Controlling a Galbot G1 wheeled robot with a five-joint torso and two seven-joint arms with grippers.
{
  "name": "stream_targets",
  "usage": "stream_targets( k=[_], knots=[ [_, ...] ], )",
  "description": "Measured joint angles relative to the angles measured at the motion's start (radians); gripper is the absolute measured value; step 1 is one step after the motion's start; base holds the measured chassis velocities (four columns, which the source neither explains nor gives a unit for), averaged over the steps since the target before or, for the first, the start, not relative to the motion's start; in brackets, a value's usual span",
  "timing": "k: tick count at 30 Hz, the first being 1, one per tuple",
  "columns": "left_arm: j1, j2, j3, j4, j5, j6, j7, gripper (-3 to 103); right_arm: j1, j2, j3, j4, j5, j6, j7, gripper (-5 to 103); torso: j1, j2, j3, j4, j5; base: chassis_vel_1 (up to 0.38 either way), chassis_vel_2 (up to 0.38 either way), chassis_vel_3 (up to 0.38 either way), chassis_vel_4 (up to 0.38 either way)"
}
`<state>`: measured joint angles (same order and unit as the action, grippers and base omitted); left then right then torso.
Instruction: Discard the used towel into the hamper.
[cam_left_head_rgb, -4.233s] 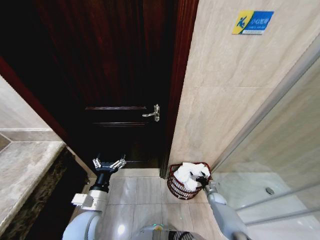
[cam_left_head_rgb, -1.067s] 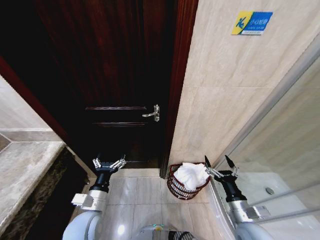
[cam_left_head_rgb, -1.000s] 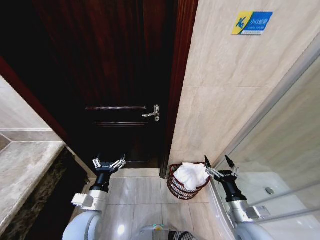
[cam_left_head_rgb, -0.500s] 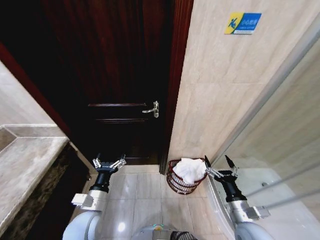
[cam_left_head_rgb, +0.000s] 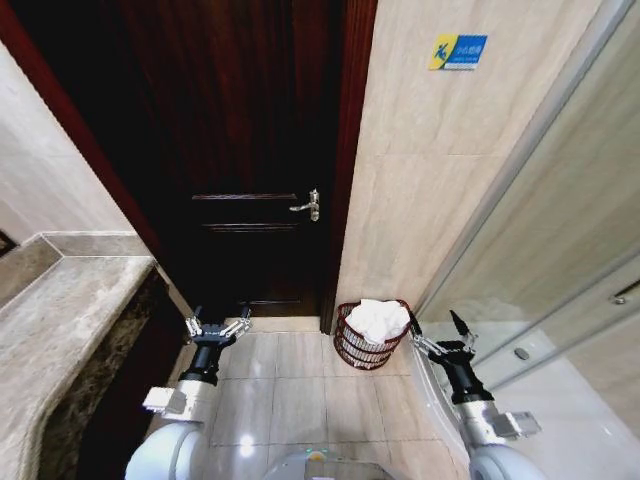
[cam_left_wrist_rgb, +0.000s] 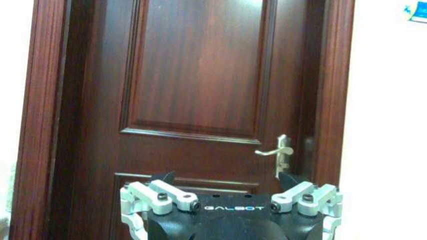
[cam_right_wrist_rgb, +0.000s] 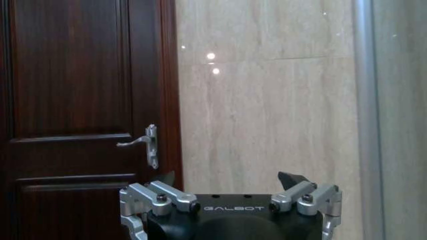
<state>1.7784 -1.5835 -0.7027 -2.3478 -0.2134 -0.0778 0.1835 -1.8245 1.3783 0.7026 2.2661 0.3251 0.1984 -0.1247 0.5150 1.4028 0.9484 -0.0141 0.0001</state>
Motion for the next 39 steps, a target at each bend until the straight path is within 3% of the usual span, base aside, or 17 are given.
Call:
stream_targets(
  k=[15, 39],
  knots=[
    [0.000, 0.001, 0.000, 0.000, 0.000, 0.000, 0.000, 100, 0.000, 0.000, 0.000, 0.000, 0.000, 0.000, 0.000, 100, -0.001, 0.000, 0.000, -0.0001, -0.0007, 0.174, 0.170, -0.173, -0.185],
    [0.000, 0.000, 0.000, 0.000, 0.000, 0.000, 0.000, 100, 0.000, 0.000, 0.000, 0.000, 0.000, 0.000, 0.000, 100, -0.001, 0.000, 0.000, 0.0000, 0.0000, -0.011, -0.019, 0.010, 0.013]
  ],
)
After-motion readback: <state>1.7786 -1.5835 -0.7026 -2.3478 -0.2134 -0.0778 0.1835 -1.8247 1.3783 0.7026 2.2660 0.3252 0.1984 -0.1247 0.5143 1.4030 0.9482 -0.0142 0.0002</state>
